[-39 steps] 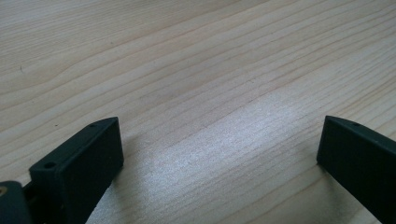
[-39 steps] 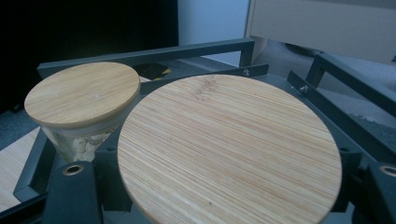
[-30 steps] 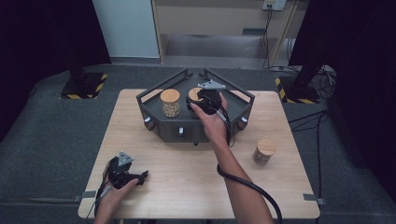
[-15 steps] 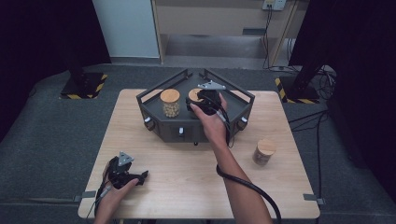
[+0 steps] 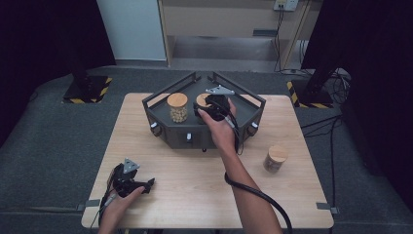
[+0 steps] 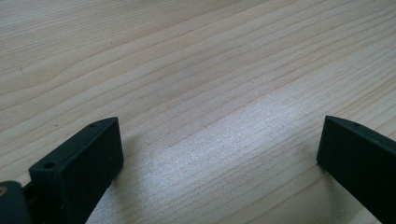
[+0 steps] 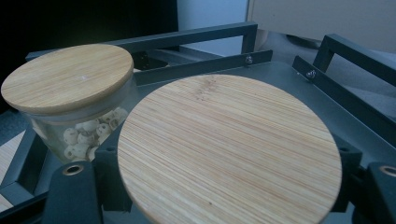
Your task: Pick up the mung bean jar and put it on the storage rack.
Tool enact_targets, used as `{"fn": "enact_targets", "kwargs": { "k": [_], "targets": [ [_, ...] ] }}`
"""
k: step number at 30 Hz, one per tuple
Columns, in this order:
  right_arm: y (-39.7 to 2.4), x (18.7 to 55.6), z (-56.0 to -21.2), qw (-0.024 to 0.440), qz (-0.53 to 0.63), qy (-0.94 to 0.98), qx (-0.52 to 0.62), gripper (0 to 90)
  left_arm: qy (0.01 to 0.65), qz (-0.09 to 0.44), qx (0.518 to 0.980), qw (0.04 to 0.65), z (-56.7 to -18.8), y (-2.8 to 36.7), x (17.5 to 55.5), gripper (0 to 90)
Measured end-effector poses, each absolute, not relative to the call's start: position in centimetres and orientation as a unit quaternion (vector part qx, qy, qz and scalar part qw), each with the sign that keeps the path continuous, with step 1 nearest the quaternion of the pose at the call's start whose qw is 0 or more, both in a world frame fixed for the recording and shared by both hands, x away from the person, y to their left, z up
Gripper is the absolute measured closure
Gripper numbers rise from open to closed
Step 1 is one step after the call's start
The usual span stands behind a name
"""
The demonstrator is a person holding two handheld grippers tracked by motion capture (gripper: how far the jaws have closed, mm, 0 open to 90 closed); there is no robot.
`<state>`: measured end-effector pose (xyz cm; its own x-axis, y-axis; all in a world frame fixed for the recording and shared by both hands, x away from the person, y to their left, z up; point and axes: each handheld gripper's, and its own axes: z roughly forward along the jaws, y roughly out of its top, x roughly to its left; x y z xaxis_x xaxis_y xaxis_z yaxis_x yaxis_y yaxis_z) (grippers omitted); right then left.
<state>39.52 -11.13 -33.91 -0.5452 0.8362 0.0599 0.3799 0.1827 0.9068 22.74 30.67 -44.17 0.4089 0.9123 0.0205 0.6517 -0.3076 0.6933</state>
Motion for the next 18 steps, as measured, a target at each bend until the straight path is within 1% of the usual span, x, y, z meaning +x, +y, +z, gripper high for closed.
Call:
{"fn": "enact_targets", "kwargs": {
  "k": [8, 18],
  "targets": [
    [-11.10, 39.63, -34.31, 0.231, 0.483, 0.735, 0.416, 25.4, 0.501, 0.211, 0.780, 0.309, -44.17, 30.67, 22.74, 0.0],
    [-10.70, 39.22, -34.64, 0.244, 0.480, 0.739, 0.404, 25.2, 0.501, 0.211, 0.781, 0.309, -44.17, 30.67, 22.74, 0.0]
  ]
}}
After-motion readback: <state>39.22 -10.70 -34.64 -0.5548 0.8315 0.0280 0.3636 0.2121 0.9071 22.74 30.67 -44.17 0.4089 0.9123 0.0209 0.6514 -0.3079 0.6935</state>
